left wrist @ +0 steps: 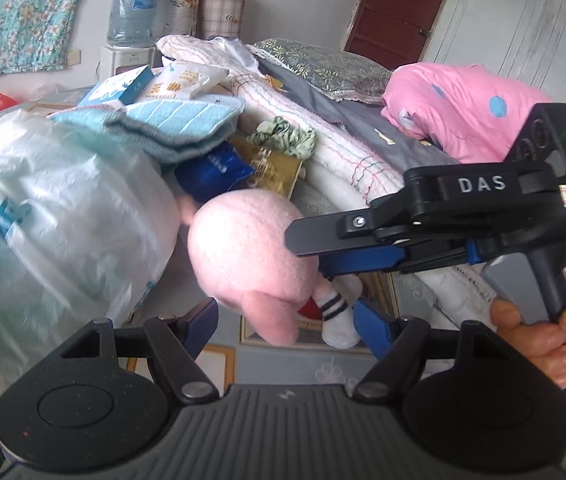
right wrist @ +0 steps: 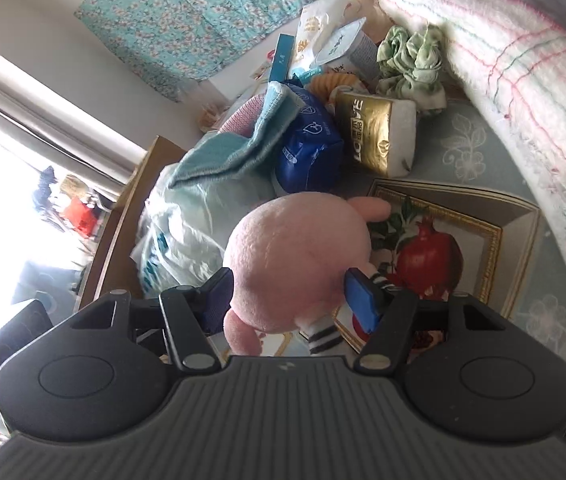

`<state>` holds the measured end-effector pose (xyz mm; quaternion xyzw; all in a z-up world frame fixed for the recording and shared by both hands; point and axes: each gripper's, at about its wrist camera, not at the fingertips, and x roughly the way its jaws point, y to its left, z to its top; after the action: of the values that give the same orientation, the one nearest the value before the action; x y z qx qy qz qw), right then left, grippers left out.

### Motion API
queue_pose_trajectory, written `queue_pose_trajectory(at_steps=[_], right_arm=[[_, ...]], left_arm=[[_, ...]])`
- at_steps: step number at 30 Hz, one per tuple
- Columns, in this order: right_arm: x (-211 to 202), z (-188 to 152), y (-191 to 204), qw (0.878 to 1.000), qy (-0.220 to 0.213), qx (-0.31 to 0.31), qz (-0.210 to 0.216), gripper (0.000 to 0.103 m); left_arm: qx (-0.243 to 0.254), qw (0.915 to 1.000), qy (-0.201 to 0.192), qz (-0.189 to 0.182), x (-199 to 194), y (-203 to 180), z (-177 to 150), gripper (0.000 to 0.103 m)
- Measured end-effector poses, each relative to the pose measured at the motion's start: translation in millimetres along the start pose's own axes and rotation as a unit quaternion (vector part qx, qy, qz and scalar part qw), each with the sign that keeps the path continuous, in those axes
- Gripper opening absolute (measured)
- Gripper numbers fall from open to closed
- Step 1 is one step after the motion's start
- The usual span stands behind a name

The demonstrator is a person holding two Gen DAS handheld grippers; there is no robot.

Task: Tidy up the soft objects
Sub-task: 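Close the right gripper on the pink plush doll's head and lift it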

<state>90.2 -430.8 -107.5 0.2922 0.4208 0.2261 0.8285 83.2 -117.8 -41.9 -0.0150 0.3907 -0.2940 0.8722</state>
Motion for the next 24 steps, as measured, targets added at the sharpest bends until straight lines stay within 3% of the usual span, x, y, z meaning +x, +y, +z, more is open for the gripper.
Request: queue_pose_trajectory(at_steps=[3, 8, 11, 16, 21, 24], right_arm=[[-9.8, -1.6, 15.7, 0.998, -0.028, -0.033, -0.035, 0.064], [-5.8, 5.5, 53.3, 0.99, -0.046, -0.112, -0.079, 0.082], [13.8, 8.4, 79.9, 0.976, -0.032, -0.179, -0.117, 0.09], [54.3, 0.8, 111.7, 0.941, 0.022, -0.289, -0.177, 0.094], [80.2, -11.2, 114.8, 0.912, 0.05, -0.341, -0.224, 0.096], [77.3, -8.8, 104.6, 0.918, 0.04, -0.325, -0.223, 0.093]], left_arm=[[-0.008, 1.0, 0.0, -0.003, -1.8, 6.9, -2.6, 0.076], [-0.01, 0.9999, 0.003, 0.004, -2.9, 16.9, -6.7, 0.076], [-0.004, 0.9999, 0.007, 0.01, -4.9, 20.3, -11.7, 0.076], [-0.007, 0.9998, 0.015, 0.011, -9.0, 28.9, -19.9, 0.076], [-0.017, 0.9997, 0.015, 0.008, -12.4, 37.4, -22.3, 0.076], [-0.016, 0.9998, 0.01, 0.009, -15.8, 38.4, -22.7, 0.076]])
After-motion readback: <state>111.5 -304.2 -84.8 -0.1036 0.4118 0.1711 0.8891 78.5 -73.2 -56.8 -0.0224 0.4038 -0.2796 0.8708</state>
